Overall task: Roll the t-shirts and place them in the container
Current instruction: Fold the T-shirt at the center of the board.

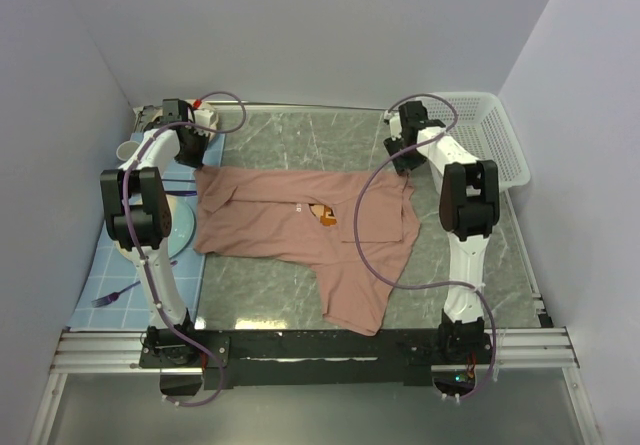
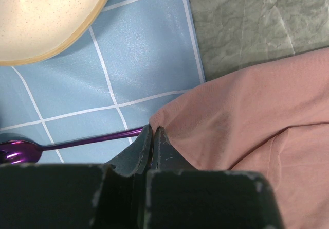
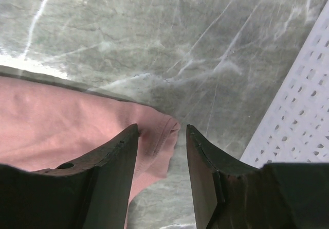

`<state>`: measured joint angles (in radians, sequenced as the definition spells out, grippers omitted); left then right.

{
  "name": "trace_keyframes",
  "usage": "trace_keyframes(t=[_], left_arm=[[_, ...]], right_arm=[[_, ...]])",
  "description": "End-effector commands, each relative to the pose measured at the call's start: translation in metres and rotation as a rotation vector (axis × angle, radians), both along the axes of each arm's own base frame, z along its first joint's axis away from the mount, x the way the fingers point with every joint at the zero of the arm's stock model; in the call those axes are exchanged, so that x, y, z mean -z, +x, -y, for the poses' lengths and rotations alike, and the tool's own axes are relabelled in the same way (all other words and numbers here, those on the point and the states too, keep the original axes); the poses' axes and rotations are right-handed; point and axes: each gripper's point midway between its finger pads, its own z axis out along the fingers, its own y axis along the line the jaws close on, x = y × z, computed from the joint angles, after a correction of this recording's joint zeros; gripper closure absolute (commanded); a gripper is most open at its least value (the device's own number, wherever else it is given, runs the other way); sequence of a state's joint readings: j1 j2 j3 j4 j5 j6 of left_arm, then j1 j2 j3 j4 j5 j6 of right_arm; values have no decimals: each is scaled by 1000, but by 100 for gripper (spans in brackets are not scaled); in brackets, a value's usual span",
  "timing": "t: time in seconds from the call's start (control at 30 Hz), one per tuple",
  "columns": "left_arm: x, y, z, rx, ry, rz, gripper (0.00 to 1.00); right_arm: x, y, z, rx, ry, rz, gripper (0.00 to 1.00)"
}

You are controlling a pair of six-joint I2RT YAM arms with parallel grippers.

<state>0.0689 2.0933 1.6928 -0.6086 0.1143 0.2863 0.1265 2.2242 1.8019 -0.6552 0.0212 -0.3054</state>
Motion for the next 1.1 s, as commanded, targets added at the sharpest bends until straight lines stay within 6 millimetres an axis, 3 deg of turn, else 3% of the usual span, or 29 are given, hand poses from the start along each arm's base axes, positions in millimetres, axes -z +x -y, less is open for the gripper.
trace_keyframes(t=[0.0, 0.23, 0.33, 0.43, 0.47, 0.63, 0.7, 0.73, 0.8, 0.83, 0.87, 0.9, 0.93, 1.0, 1.03, 1.07], left_arm=[[-19, 6, 1, 8, 7, 48, 99], [-17, 7, 1, 1, 9, 45, 99], [-19, 9, 0, -1, 10, 51, 99], [-20, 9, 0, 1, 10, 55, 99], [-20, 9, -1, -4, 14, 53, 99], [-30, 10, -3, -23, 25, 78, 99], [-40, 13, -6, -37, 33, 108, 99], [-54, 15, -8, -43, 35, 143, 99], [-76, 19, -10, -59, 25, 193, 99], [-95, 19, -10, -63, 21, 235, 99], [-111, 22, -10, -64, 16, 274, 99], [-125, 23, -8, -69, 5, 304, 99], [-147, 22, -7, -67, -2, 347, 99], [-177, 20, -1, -60, -28, 409, 99], [-201, 15, -1, -62, -32, 458, 99], [-213, 11, 0, -65, -35, 482, 99]], right_arm=[[5, 4, 9, 22, -24, -23, 51], [10, 4, 13, 57, 17, -69, 50], [11, 2, 15, 36, 34, -84, 65], [15, -1, 16, 19, 64, -113, 85], [16, 0, 19, 16, 76, -119, 96], [5, 1, 12, -39, 110, -88, 100], [-26, 11, 6, -52, 140, 22, 100], [-62, 16, 0, -70, 160, 114, 100], [-91, 23, -9, -102, 177, 235, 100], [-127, 23, -11, -115, 181, 325, 100], [-143, 27, -13, -124, 187, 389, 100], [-160, 26, -15, -122, 203, 434, 100], [-192, 21, -14, -124, 207, 509, 100], [-219, 17, -11, -113, 202, 596, 100], [-250, 7, -8, -112, 201, 668, 100], [-259, 2, -6, -104, 195, 706, 100]])
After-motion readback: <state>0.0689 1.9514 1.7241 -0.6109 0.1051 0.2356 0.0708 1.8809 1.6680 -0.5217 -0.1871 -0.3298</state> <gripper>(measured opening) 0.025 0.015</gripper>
